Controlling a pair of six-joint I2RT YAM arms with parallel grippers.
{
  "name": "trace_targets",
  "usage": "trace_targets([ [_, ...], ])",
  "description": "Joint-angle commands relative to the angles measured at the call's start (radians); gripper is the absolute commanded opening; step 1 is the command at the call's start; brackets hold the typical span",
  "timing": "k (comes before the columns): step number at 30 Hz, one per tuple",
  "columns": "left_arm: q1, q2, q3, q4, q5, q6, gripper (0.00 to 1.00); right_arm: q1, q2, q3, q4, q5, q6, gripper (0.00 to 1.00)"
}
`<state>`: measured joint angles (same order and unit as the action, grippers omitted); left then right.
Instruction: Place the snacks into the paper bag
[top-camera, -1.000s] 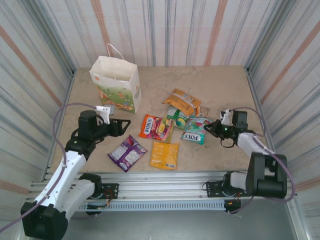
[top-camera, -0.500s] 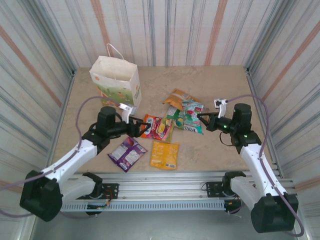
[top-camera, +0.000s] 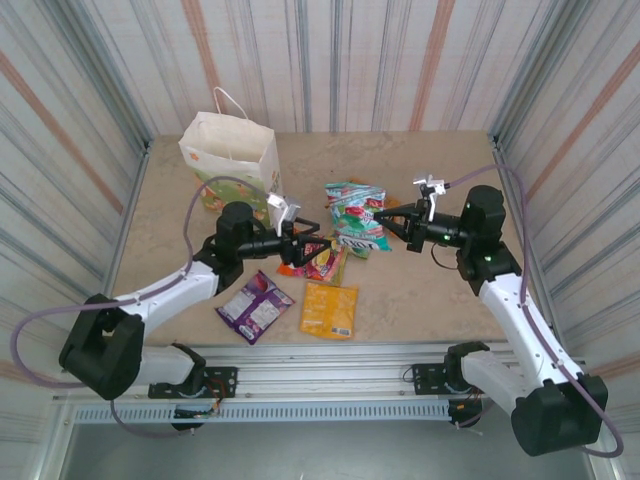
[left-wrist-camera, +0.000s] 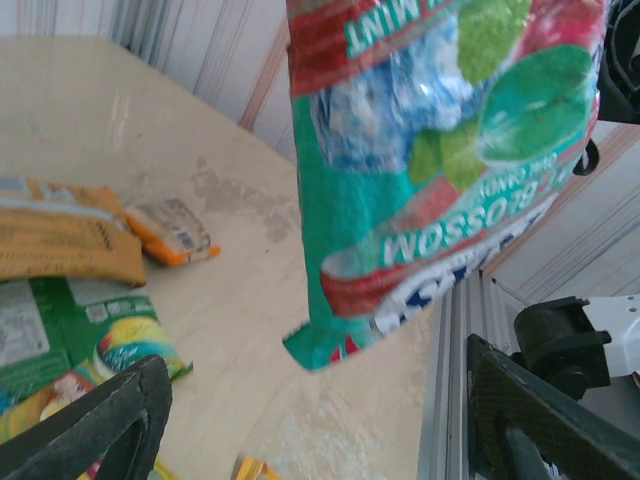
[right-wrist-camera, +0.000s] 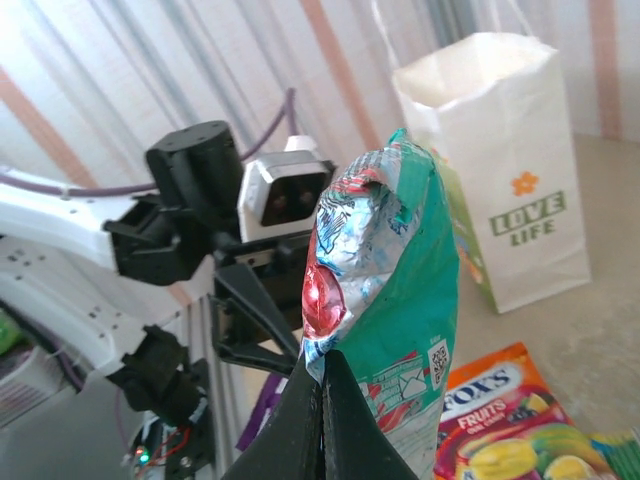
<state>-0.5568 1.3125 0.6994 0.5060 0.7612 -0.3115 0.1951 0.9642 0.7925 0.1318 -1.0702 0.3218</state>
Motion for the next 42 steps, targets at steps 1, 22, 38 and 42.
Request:
trace_targets([
  [1,-0.002,0.022,0.050,0.117,0.078,0.015,0.85,0.021,0.016,0.056,0.057,-0.104,0.017,0.00],
  [22,0.003,-0.041,0.159,-0.099,0.233,0.204,0.11,0.044,0.057,0.086,-0.178,-0.036,-0.235,0.00],
  [38,0.003,-0.039,0.289,-0.437,0.267,0.425,0.05,0.139,0.071,0.094,-0.384,0.025,-0.424,0.56],
  [42,0.004,-0.053,0.282,-0.449,0.213,0.436,0.05,0.139,0.080,0.099,-0.384,0.001,-0.417,0.38],
])
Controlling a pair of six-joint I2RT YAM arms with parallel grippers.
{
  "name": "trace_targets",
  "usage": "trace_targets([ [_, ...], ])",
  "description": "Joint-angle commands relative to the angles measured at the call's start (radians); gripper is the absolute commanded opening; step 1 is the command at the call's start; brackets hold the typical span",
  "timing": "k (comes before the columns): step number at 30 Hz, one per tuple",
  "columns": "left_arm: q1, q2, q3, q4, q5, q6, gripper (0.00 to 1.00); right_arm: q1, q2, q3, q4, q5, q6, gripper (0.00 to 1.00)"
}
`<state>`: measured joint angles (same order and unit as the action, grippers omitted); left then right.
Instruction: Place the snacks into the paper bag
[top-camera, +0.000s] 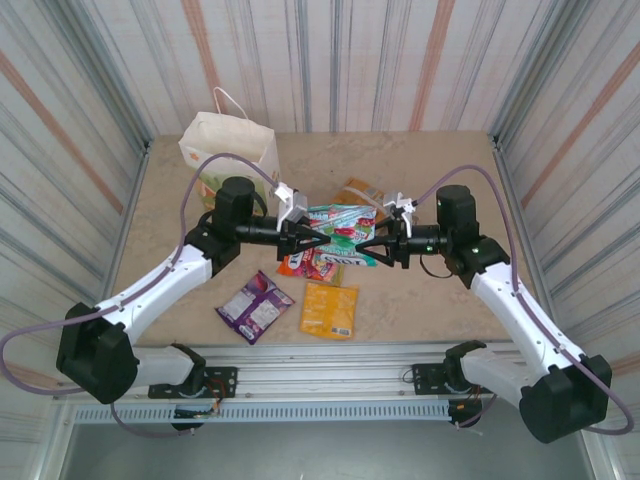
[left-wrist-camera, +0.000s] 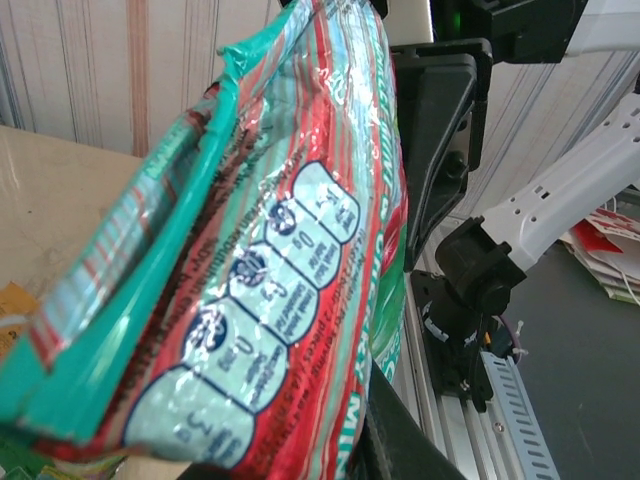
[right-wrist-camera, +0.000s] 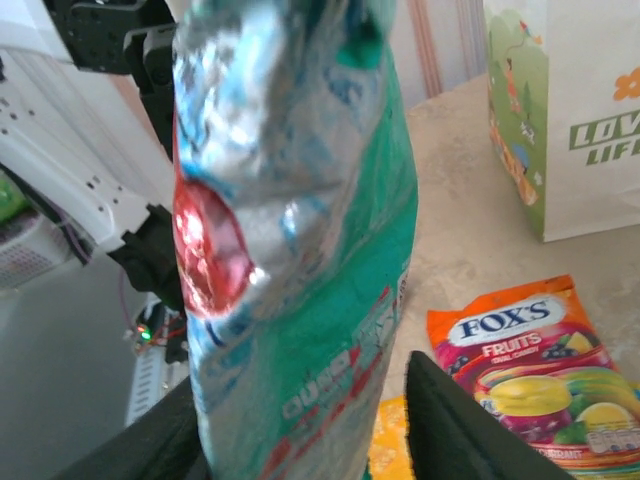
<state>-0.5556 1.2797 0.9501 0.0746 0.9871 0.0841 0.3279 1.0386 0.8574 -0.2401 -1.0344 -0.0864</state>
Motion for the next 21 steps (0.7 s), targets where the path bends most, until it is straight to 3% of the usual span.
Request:
trace_targets([
  [1,0.003,-0.022,0.034,-0.029,-0.022,0.046,0.05,0.007,0.005,0.034,-0.012,-0.027,-0.009,0.33],
  [3,0.003,-0.026,0.043,-0.065,-0.049,0.064,0.10,0.007,-0.005,0.034,-0.013,-0.004,-0.010,0.17],
  [5,0.005,-0.031,0.047,-0.088,-0.081,0.070,0.20,0.007,-0.017,0.031,0.003,0.024,-0.004,0.07],
  [8,0.023,-0.042,0.045,-0.126,-0.122,0.063,0.41,0.011,-0.042,0.017,0.089,0.107,0.043,0.01],
  [10,0.048,-0.050,0.041,-0.154,-0.134,0.050,0.60,0.030,-0.044,0.008,0.162,0.196,0.069,0.01],
  [11,0.064,-0.057,0.037,-0.169,-0.152,0.037,0.64,0.043,-0.044,0.004,0.202,0.253,0.071,0.03],
  [15,0.136,-0.106,-0.028,-0.177,-0.305,-0.055,0.72,0.091,0.018,0.037,0.339,0.395,0.066,0.03],
  [21,0.219,-0.187,-0.123,-0.237,-0.607,-0.184,0.76,0.177,0.230,0.232,0.430,0.503,0.020,0.02],
])
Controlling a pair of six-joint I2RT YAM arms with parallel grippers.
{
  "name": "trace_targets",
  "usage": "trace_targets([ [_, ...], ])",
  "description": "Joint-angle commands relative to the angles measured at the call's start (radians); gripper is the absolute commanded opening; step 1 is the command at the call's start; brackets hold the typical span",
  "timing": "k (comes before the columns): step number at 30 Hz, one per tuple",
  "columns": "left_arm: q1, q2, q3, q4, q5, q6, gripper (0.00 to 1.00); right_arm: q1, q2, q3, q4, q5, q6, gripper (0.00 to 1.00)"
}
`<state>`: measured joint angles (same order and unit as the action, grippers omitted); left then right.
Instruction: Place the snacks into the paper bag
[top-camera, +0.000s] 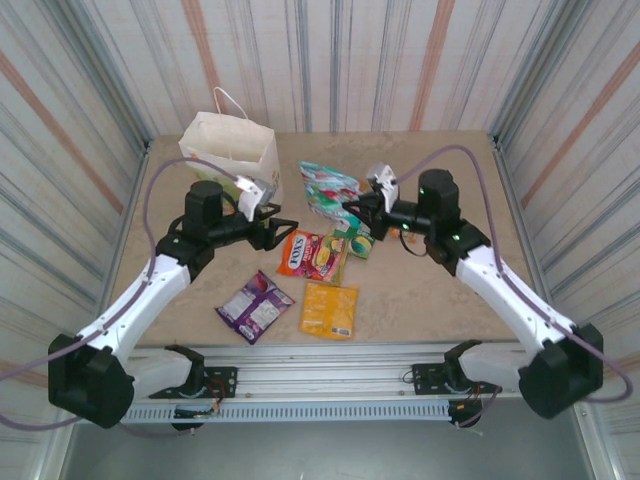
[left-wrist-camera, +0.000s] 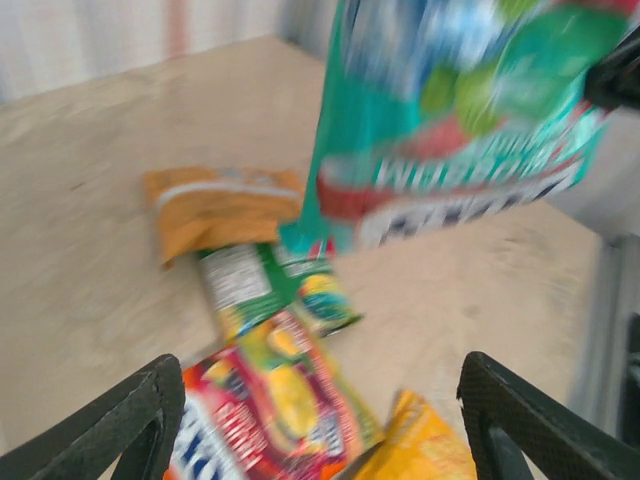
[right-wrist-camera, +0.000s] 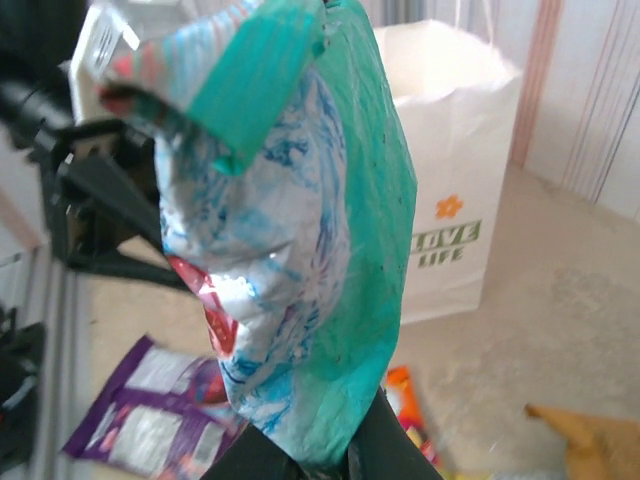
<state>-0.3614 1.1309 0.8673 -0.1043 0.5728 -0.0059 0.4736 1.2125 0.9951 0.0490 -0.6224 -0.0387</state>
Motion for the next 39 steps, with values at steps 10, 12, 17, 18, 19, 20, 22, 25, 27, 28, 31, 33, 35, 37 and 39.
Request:
trace_targets([
  [10,0.195,-0.146,-0.172,-0.131,-0.269,-0.234,0.75,0.115,0.500,0.531,0.305,0.118,-0.015,0.03],
  [12,0.200,-0.154,-0.173,-0.142,-0.271,-0.226,0.75,0.122,0.582,0.622,0.325,0.096,0.004,0.03],
  [17,0.208,-0.154,-0.171,-0.146,-0.270,-0.222,0.75,0.139,0.768,0.832,0.356,0.063,0.061,0.04],
  [18,0.208,-0.152,-0.172,-0.146,-0.268,-0.221,0.75,0.140,0.799,0.867,0.356,0.056,0.078,0.04],
  [19,0.210,-0.151,-0.171,-0.146,-0.268,-0.220,0.75,0.139,0.832,0.921,0.355,0.047,0.100,0.05],
  [20,0.212,-0.149,-0.171,-0.146,-0.268,-0.218,0.75,0.141,0.865,0.960,0.355,0.038,0.121,0.05],
  [22,0.213,-0.146,-0.171,-0.146,-0.266,-0.216,0.75,0.143,0.922,1.016,0.356,0.020,0.156,0.04],
  [25,0.216,-0.144,-0.171,-0.150,-0.268,-0.210,0.75,0.157,0.993,1.090,0.345,0.001,0.165,0.04],
  [27,0.216,-0.144,-0.171,-0.150,-0.271,-0.207,0.75,0.168,1.029,1.130,0.324,-0.006,0.163,0.04],
  [28,0.217,-0.143,-0.172,-0.152,-0.274,-0.207,0.75,0.172,1.045,1.145,0.313,-0.011,0.161,0.05],
  [31,0.218,-0.149,-0.172,-0.159,-0.273,-0.206,0.75,0.179,1.061,1.165,0.284,-0.013,0.157,0.11],
  [33,0.219,-0.153,-0.173,-0.162,-0.274,-0.205,0.75,0.180,1.061,1.165,0.270,-0.006,0.157,0.22],
  [35,0.219,-0.156,-0.172,-0.166,-0.274,-0.201,0.75,0.179,1.051,1.166,0.247,0.007,0.161,0.31],
  [37,0.219,-0.161,-0.172,-0.166,-0.261,-0.194,0.73,0.179,1.035,1.166,0.215,0.018,0.167,0.38],
  [39,0.219,-0.166,-0.170,-0.169,-0.247,-0.194,0.73,0.180,1.014,1.164,0.182,0.024,0.165,0.42],
])
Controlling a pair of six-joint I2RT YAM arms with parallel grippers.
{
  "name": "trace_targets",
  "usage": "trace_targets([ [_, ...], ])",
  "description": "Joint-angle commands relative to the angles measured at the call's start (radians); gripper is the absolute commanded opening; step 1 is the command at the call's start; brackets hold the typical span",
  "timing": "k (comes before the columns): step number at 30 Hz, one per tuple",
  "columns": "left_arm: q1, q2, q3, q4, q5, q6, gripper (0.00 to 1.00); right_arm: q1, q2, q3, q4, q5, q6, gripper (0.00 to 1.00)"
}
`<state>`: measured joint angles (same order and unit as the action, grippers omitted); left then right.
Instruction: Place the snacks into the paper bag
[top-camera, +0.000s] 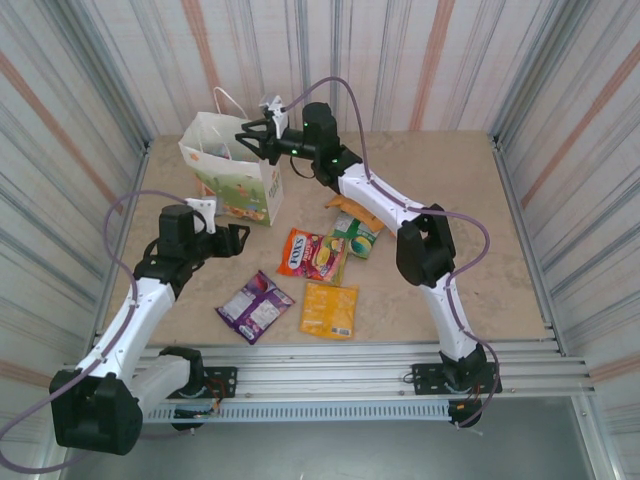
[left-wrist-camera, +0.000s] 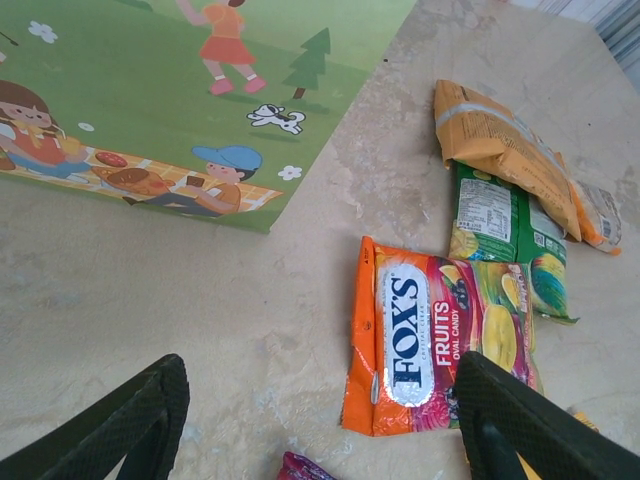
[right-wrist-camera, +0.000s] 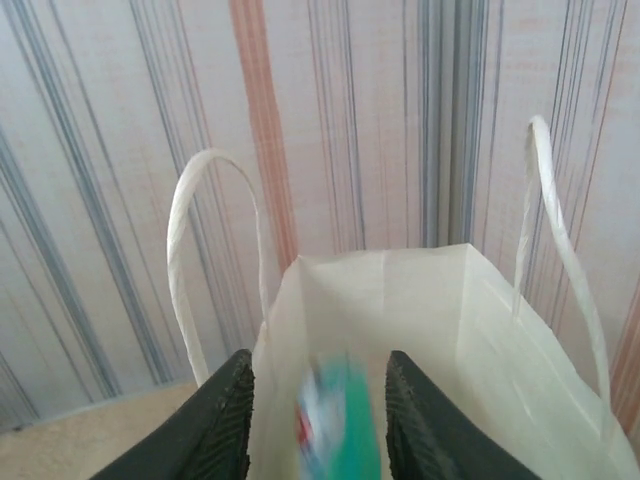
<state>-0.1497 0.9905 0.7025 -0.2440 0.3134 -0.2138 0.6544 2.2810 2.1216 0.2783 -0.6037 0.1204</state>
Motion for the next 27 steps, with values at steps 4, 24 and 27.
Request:
trace_targets([
  [4,0.007,-0.043,-0.003,-0.032,0.038,0.014,0.73,0.000,-0.123,0.003,-0.103,0.024,0.009,0.45],
  [24,-0.068,0.085,0.024,-0.081,-0.032,-0.022,0.72,-0.003,-0.819,-0.868,-0.383,0.267,0.167,0.51],
  [27,-0.053,0.143,0.086,-0.076,-0.086,-0.016,0.73,-0.003,-0.889,-0.973,-0.387,0.311,0.211,0.51],
])
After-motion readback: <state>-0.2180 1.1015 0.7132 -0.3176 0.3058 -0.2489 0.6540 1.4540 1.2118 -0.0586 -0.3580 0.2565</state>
